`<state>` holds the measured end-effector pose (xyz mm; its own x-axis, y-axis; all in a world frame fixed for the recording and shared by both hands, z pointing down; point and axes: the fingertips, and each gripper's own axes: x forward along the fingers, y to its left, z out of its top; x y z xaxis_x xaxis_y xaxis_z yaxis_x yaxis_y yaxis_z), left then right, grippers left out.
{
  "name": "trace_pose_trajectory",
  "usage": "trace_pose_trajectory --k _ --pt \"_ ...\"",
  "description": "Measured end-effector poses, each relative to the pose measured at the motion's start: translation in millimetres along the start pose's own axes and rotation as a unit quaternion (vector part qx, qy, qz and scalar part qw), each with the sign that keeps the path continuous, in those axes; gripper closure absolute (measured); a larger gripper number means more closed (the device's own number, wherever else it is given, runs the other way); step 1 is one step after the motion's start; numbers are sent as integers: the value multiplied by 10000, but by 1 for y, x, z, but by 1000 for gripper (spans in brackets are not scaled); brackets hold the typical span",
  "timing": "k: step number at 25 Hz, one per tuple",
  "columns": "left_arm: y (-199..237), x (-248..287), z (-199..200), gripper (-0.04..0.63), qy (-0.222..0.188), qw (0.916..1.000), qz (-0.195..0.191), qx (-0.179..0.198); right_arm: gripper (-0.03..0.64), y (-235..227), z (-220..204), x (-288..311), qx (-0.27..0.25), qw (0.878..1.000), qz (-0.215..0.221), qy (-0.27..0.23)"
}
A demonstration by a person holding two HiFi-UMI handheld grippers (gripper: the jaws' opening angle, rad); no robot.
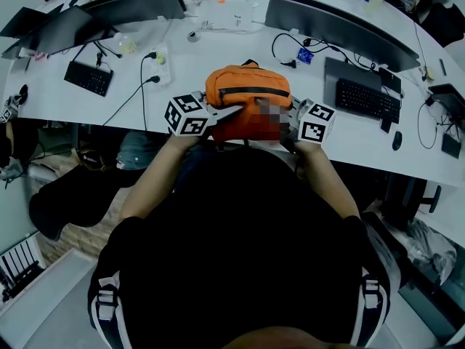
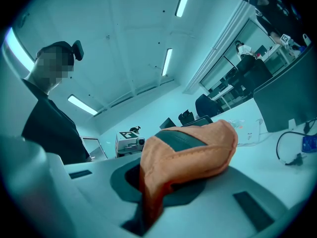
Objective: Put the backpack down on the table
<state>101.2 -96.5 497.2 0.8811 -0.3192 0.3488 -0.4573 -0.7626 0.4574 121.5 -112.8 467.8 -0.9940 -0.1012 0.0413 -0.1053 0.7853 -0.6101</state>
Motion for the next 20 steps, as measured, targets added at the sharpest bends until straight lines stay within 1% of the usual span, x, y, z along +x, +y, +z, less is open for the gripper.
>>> trace_pose_trajectory --k 6,9,13,20 --pt "1 -3 0 543 20 9999 -113 13 568 0 -1 2 77 9999 -93 -89" --pt "6 -9 1 543 51 9999 -103 47 568 -1 1 9 116 9998 -102 -132" --pt "10 -11 5 543 20 9999 -108 52 568 -2 6 14 12 9999 -103 -91" --pt "20 -18 6 543 67 9997 -214 67 568 -6 8 25 97 9996 -197 -155"
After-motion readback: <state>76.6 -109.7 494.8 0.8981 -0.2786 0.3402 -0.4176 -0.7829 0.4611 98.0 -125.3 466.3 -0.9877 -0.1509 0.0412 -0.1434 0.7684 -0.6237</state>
